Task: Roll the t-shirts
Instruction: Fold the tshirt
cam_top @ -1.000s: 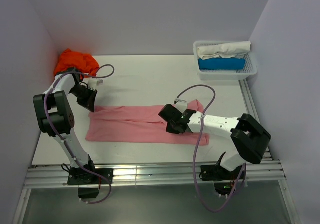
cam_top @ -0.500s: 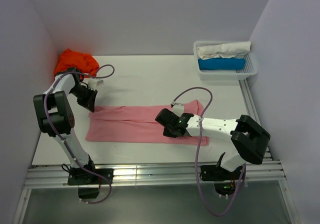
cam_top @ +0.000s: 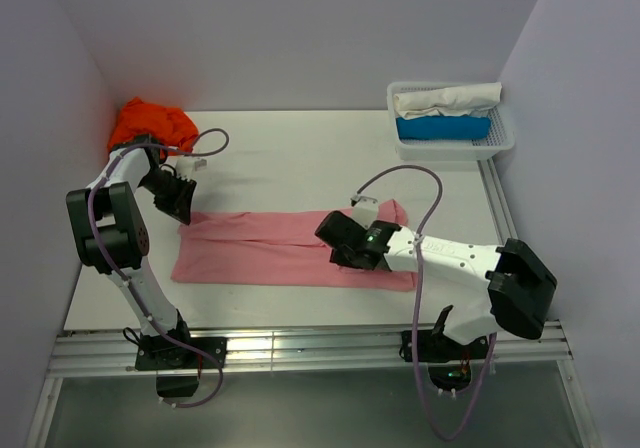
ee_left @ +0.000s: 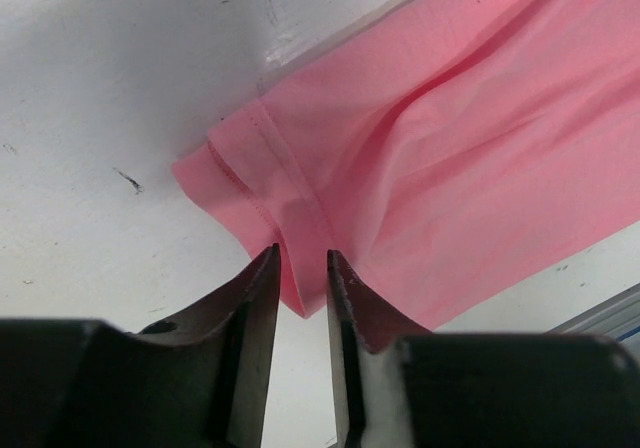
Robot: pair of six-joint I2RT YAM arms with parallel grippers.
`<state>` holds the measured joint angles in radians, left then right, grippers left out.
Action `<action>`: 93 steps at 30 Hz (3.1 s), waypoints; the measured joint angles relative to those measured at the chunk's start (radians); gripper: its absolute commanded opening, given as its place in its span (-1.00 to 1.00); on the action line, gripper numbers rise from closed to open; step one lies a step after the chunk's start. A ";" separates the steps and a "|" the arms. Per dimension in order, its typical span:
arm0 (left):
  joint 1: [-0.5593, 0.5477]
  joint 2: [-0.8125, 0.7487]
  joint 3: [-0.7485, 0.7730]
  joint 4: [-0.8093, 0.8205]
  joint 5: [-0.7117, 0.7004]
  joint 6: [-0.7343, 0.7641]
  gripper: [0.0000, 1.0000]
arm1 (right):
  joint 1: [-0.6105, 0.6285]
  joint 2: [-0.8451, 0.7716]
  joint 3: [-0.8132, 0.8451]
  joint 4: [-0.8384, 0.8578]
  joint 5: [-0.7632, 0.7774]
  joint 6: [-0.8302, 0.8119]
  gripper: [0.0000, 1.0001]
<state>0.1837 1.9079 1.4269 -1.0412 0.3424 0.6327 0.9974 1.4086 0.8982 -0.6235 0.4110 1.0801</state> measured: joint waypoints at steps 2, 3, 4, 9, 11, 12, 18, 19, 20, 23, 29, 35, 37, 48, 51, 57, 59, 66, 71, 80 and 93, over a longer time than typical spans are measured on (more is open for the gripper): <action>0.000 -0.003 0.001 0.000 0.000 -0.002 -0.32 | -0.037 -0.004 0.022 -0.016 0.021 -0.008 -0.13; 0.000 -0.006 0.001 0.000 0.000 -0.004 -0.31 | -0.064 -0.004 0.031 -0.019 0.029 -0.017 -0.13; 0.000 -0.008 0.003 0.000 0.001 -0.006 -0.31 | -0.090 -0.003 0.034 -0.019 0.037 -0.025 -0.13; 0.000 -0.012 0.039 -0.003 0.013 -0.016 -0.32 | -0.249 0.034 0.051 -0.014 0.061 -0.097 -0.13; 0.000 -0.012 0.055 -0.003 0.020 -0.019 -0.32 | -0.304 0.070 0.058 0.000 0.059 -0.131 -0.14; 0.000 -0.012 0.059 -0.003 0.022 -0.020 -0.32 | -0.329 0.091 0.062 0.009 0.058 -0.149 -0.14; 0.000 -0.012 0.064 -0.006 0.031 -0.024 -0.33 | -0.412 0.189 0.072 0.040 0.039 -0.220 -0.24; 0.000 -0.012 0.064 -0.008 0.032 -0.023 -0.34 | -0.415 0.199 0.072 0.041 0.034 -0.226 -0.28; 0.000 -0.012 0.064 -0.010 0.034 -0.023 -0.34 | -0.415 0.203 0.072 0.043 0.027 -0.231 -0.29; 0.000 -0.012 0.064 -0.014 0.035 -0.024 -0.35 | -0.415 0.197 0.056 0.066 0.006 -0.237 -0.32; 0.000 -0.012 0.064 -0.015 0.037 -0.023 -0.36 | -0.397 0.118 -0.035 0.092 -0.042 -0.232 -0.35; 0.000 -0.012 0.064 -0.016 0.038 -0.023 -0.36 | -0.336 0.031 -0.101 0.096 -0.069 -0.200 -0.36; 0.000 -0.012 0.064 -0.015 0.038 -0.023 -0.37 | -0.313 0.001 -0.121 0.094 -0.073 -0.183 -0.36; 0.000 -0.012 0.064 -0.014 0.037 -0.023 -0.26 | -0.270 -0.108 -0.211 0.066 -0.095 -0.116 -0.34; 0.000 -0.012 0.064 -0.013 0.037 -0.024 -0.09 | -0.269 -0.148 -0.208 0.054 -0.089 -0.108 -0.21; 0.000 0.018 0.137 -0.025 0.047 -0.038 0.01 | -0.283 -0.238 -0.136 0.036 -0.035 -0.111 -0.07; 0.000 0.053 0.184 -0.024 0.057 -0.048 0.02 | -0.318 -0.245 -0.114 0.055 -0.030 -0.129 -0.07; 0.000 0.181 0.224 -0.040 0.068 -0.073 -0.01 | -0.498 -0.163 -0.111 0.121 -0.032 -0.201 -0.04; 0.000 0.206 0.224 -0.050 0.064 -0.077 0.00 | -0.565 -0.117 -0.113 0.166 -0.040 -0.235 0.03; 0.000 0.210 0.224 -0.071 0.076 -0.077 -0.10 | -0.629 0.032 -0.113 0.246 -0.088 -0.277 0.23; -0.004 0.266 0.236 -0.094 0.108 -0.081 -0.99 | -0.665 0.171 -0.060 0.274 -0.123 -0.316 -0.16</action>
<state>0.1795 2.1742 1.6630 -1.1355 0.4500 0.5518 0.3325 1.5795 0.8379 -0.3500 0.2882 0.7643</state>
